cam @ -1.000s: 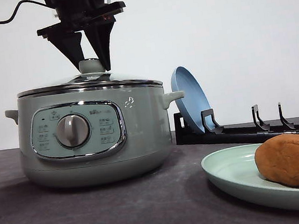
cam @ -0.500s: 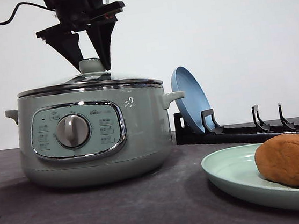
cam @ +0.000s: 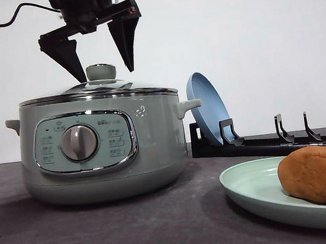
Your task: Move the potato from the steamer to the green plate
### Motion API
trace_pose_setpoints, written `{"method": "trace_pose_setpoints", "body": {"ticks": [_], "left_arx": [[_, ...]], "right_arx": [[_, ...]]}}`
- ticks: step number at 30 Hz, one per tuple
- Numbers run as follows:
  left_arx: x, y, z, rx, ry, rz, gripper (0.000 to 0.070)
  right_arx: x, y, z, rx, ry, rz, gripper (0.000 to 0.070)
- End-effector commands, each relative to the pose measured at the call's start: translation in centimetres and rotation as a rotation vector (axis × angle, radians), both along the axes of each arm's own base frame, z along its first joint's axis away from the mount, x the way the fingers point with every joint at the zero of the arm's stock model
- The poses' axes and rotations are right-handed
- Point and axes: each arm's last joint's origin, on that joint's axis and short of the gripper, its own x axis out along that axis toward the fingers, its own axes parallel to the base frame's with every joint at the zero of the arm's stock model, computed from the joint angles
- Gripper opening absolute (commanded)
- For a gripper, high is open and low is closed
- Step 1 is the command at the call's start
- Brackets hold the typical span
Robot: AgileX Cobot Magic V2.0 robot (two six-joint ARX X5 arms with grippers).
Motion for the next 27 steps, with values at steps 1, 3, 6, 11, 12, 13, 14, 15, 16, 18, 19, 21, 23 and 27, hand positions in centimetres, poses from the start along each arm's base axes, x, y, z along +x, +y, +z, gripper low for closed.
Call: {"method": "trace_pose_setpoints", "body": {"ticks": [1, 3, 6, 11, 12, 13, 14, 15, 16, 18, 19, 21, 23, 27], "left_arx": [[-0.7, 0.3, 1.9, -0.027, -0.051, -0.001, 0.0700], [-1.5, 0.7, 2.8, -0.033, -0.063, -0.001, 0.0700], [-2.9, 1.3, 4.4, -0.044, -0.083, -0.004, 0.0700], [-5.5, 2.5, 7.2, -0.075, -0.147, -0.013, 0.0700], [-6.0, 2.8, 7.7, -0.078, -0.157, -0.016, 0.0700], [-6.5, 3.0, 8.1, -0.079, -0.164, -0.021, 0.0700], [-7.0, 3.3, 8.5, -0.081, -0.171, -0.024, 0.0700], [-7.5, 3.6, 8.9, -0.084, -0.178, -0.026, 0.0700], [-8.0, 3.9, 9.3, -0.089, -0.187, -0.029, 0.0700], [-9.2, 4.5, 10.0, -0.099, -0.210, -0.030, 0.0700], [-9.8, 4.8, 10.3, -0.104, -0.221, -0.032, 0.0700], [-11.3, 5.6, 10.6, -0.109, -0.245, -0.041, 0.0700], [-12.9, 6.5, 10.6, -0.116, -0.272, -0.050, 0.0700], [-16.2, 8.3, 9.8, -0.140, -0.347, -0.065, 0.0700]], "right_arx": [[-0.1, 0.0, 0.5, 0.017, -0.010, -0.001, 0.0684], [-0.1, 0.0, 0.5, 0.016, -0.011, 0.000, 0.0684], [-0.1, 0.0, 0.5, 0.013, -0.013, 0.002, 0.0684], [-0.1, 0.0, 0.5, 0.003, -0.020, 0.008, 0.0684], [-0.1, 0.0, 0.5, -0.002, -0.023, 0.010, 0.0684], [-0.1, 0.0, 0.5, -0.005, -0.026, 0.012, 0.0684], [-0.1, 0.0, 0.5, -0.009, -0.028, 0.014, 0.0684], [-0.1, 0.0, 0.5, -0.012, -0.031, 0.017, 0.0684], [-0.1, 0.0, 0.5, -0.016, -0.034, 0.020, 0.0684], [-0.1, 0.0, 0.5, -0.027, -0.042, 0.026, 0.0684], [-0.1, 0.0, 0.5, -0.031, -0.045, 0.029, 0.0684], [-0.1, 0.0, 0.5, -0.042, -0.053, 0.036, 0.0684], [-0.1, 0.0, 0.5, -0.048, -0.057, 0.039, 0.0684], [-0.1, 0.0, 0.5, -0.061, -0.067, 0.047, 0.0684]]}}
